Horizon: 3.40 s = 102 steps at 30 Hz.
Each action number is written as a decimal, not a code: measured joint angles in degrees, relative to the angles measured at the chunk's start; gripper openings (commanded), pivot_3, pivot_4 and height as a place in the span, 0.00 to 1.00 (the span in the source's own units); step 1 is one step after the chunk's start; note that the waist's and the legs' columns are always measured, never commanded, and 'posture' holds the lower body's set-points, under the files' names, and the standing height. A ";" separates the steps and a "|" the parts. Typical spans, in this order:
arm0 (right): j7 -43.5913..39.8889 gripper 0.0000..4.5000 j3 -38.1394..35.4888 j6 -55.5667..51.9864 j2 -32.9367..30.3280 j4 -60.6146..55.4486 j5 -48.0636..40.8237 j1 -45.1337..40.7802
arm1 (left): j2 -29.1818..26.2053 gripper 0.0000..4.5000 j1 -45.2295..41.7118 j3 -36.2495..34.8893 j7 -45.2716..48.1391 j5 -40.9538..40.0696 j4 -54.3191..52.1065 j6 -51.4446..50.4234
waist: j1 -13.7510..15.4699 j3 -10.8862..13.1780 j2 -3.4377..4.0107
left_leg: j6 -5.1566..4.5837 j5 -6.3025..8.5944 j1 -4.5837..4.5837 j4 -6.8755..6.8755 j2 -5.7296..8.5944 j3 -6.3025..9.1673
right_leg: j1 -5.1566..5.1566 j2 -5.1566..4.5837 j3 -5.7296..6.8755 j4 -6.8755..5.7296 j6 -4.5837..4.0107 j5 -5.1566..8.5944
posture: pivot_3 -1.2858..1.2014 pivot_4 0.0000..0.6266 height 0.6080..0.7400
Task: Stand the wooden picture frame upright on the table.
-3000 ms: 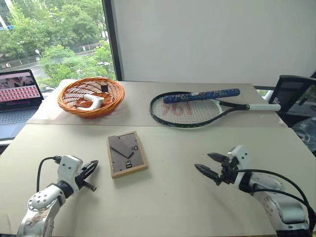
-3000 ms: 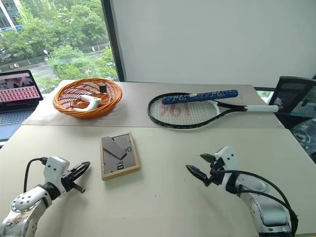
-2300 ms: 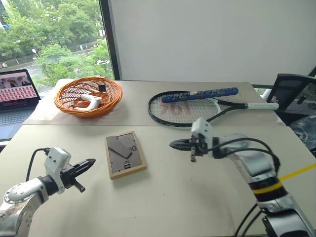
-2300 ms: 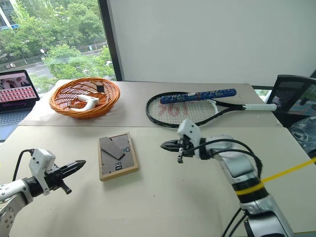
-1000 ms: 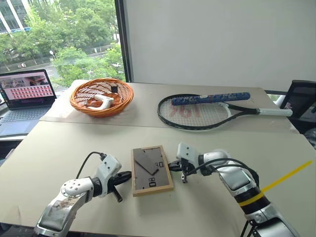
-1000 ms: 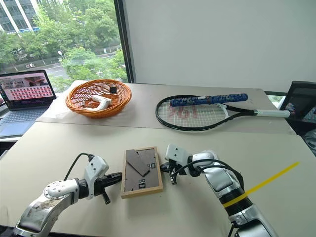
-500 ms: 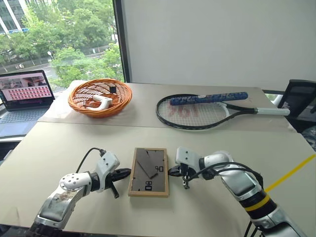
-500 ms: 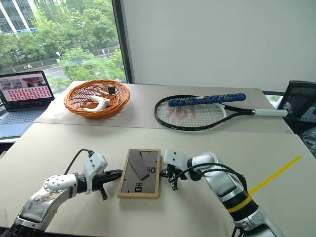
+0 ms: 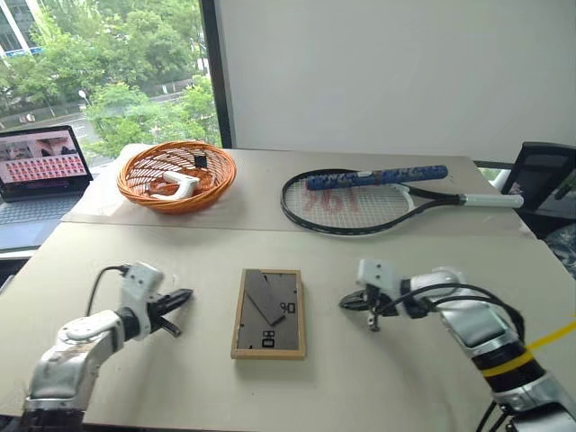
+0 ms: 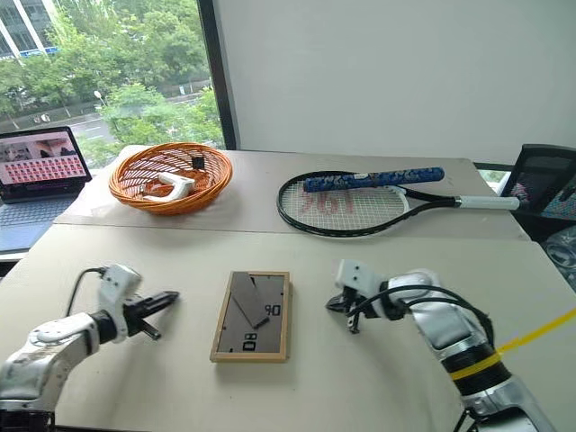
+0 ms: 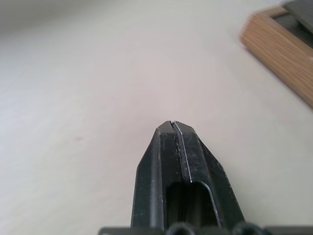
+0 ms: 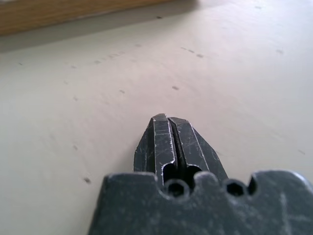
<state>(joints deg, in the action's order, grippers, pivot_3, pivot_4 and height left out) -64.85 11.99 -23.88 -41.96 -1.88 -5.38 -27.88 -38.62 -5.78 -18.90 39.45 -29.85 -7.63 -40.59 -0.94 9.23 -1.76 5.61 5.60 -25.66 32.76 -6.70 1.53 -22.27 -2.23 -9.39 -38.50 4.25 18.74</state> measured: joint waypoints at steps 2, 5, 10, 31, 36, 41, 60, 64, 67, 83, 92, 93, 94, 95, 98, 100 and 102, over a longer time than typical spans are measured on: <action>-1.94 0.00 -1.51 2.32 -0.25 -0.42 -2.18 0.08 | -1.48 0.11 -0.36 -2.54 0.67 -7.19 -3.17 -8.67 | -0.06 0.05 -0.04 | 0.00 0.04 -0.01 -0.05 0.00 0.00 | -0.02 0.00 0.01 0.00 -0.08 0.02 | 0.52 0.24 0.88; -4.36 0.00 -2.02 6.19 -0.23 -1.85 -4.53 0.18 | -3.35 0.31 -1.33 -6.58 1.50 -20.71 -5.28 -24.53 | -0.39 0.10 -0.02 | -0.01 0.10 0.00 -0.08 0.00 0.01 | -0.02 0.00 0.02 0.00 -0.11 0.06 | 0.52 0.24 0.88; -5.23 0.00 1.49 18.76 -0.02 -0.01 -0.42 0.41 | -2.70 0.69 -8.36 -9.88 -6.58 -36.74 0.97 -50.22 | -0.87 0.16 -0.12 | -0.01 0.10 0.02 0.06 0.00 0.10 | 0.03 0.00 0.11 -0.01 0.17 0.21 | 0.52 0.24 0.88; -0.22 0.00 7.97 25.12 8.19 3.47 6.35 3.01 | 7.13 0.99 -8.60 4.63 -36.55 -61.26 1.12 -47.73 | 1.38 0.03 0.06 | 0.03 0.08 0.28 0.11 0.30 0.16 | 0.28 -0.32 0.12 0.37 0.01 -0.11 | 0.52 0.24 0.88; 1.30 0.00 7.96 23.97 9.14 2.93 6.53 3.36 | 6.89 0.99 -9.39 12.90 -43.60 -71.88 3.48 -42.28 | 1.50 0.01 0.03 | 0.03 0.08 0.22 0.09 0.30 0.17 | 0.25 -0.31 0.11 0.40 0.01 -0.16 | 0.52 0.24 0.88; 1.82 0.00 8.01 23.18 9.43 2.29 6.69 3.55 | 3.04 0.99 -9.33 19.28 -48.41 -80.34 3.43 -36.31 | 1.44 0.01 0.03 | 0.06 0.06 0.16 0.06 0.30 0.18 | 0.25 -0.30 0.10 0.40 -0.01 -0.17 | 0.52 0.24 0.88; 1.40 0.00 0.75 12.71 5.46 0.35 -0.62 3.42 | -2.74 0.26 -11.04 18.88 -41.64 -82.13 6.69 -30.86 | 1.60 0.07 -0.01 | 0.15 -0.02 -0.24 0.07 0.30 0.17 | 0.05 -0.30 0.11 0.43 0.03 -0.26 | 0.52 0.24 0.88; 1.21 0.13 -8.69 -2.56 2.84 -2.22 -11.97 -0.28 | -5.90 0.26 -13.06 17.12 -36.82 -81.96 8.44 -32.20 | 1.33 0.10 -0.02 | 0.14 -0.02 -0.28 0.00 0.29 0.18 | -0.03 -0.29 0.11 0.44 0.01 -0.26 | 0.52 0.24 0.88; 0.99 0.34 -12.77 -13.66 2.08 -5.96 -20.98 -3.10 | -7.96 0.26 -14.74 16.81 -32.98 -81.70 8.46 -33.59 | 1.12 0.11 -0.02 | 0.12 0.00 -0.31 -0.07 0.29 0.18 | -0.04 -0.29 0.11 0.47 0.00 -0.25 | 0.52 0.24 0.88; 5.46 0.98 -1.95 -28.75 9.39 -7.38 -28.60 -16.09 | -3.09 0.26 -28.68 20.98 -17.18 -61.58 15.12 -41.89 | 0.95 0.18 -0.02 | 0.10 -0.01 -0.77 -0.04 0.30 0.30 | -0.42 -0.29 0.29 0.42 0.02 -0.26 | 0.52 0.24 0.88; 1.57 0.98 -2.53 -25.15 10.67 -9.62 -30.62 -15.14 | -0.46 0.26 -31.84 19.19 -13.54 -55.93 15.63 -43.45 | 0.89 0.19 -0.01 | 0.10 -0.01 -0.77 -0.02 0.30 0.39 | -0.33 -0.29 0.42 0.41 0.02 -0.26 | 0.52 0.24 0.88; 0.80 0.98 -2.70 -24.67 10.40 -10.75 -31.31 -14.70 | -0.30 0.26 -31.95 18.91 -13.21 -55.63 15.92 -43.50 | 0.90 0.20 -0.01 | 0.10 -0.01 -0.77 -0.02 0.30 0.41 | -0.32 -0.29 0.44 0.41 0.02 -0.26 | 0.52 0.24 0.88; 0.27 0.98 -2.87 -24.25 10.00 -11.65 -31.57 -14.23 | -0.27 0.26 -31.98 18.70 -12.77 -55.46 16.17 -43.74 | 0.89 0.20 -0.01 | 0.10 -0.01 -0.77 -0.02 0.30 0.43 | -0.30 -0.29 0.47 0.41 0.02 -0.26 | 0.52 0.24 0.88; -0.30 0.98 -3.07 -24.06 9.35 -12.06 -31.81 -13.85 | 0.02 0.26 -32.15 18.69 -12.30 -55.19 16.25 -44.35 | 0.88 0.20 -0.01 | 0.10 -0.01 -0.77 0.01 0.30 0.44 | -0.28 -0.29 0.48 0.41 0.02 -0.27 | 0.52 0.24 0.88; -0.95 0.98 -3.35 -23.24 8.25 -12.55 -31.79 -13.36 | 0.78 0.26 -33.03 18.69 -11.77 -54.27 16.73 -44.80 | 0.89 0.20 -0.01 | 0.09 -0.03 -0.77 0.04 0.30 0.50 | -0.27 -0.29 0.53 0.39 0.00 -0.28 | 0.52 0.24 0.88; -1.05 0.98 -3.63 -21.86 7.82 -12.61 -31.69 -12.90 | 1.16 0.26 -34.15 18.51 -11.69 -53.59 17.20 -45.46 | 0.88 0.20 -0.01 | 0.08 -0.04 -0.77 0.05 0.30 0.52 | -0.24 -0.29 0.55 0.39 0.00 -0.28 | 0.52 0.24 0.88; -1.08 0.98 -3.73 -20.64 7.67 -12.61 -31.59 -12.62 | 1.33 0.26 -34.57 17.79 -11.67 -53.41 17.42 -46.11 | 0.80 0.20 -0.01 | 0.08 -0.04 -0.77 0.05 0.30 0.53 | -0.23 -0.29 0.56 0.39 0.00 -0.28 | 0.52 0.24 0.88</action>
<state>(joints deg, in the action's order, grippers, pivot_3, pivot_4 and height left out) -65.93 8.26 -44.52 -34.28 -14.49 -36.97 -40.50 -37.30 -40.35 -1.11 27.78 -83.26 9.79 -86.70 -0.14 9.44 -1.76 5.69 5.57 -26.43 32.80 -6.40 2.06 -22.50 -2.52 -8.83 -38.10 4.26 18.46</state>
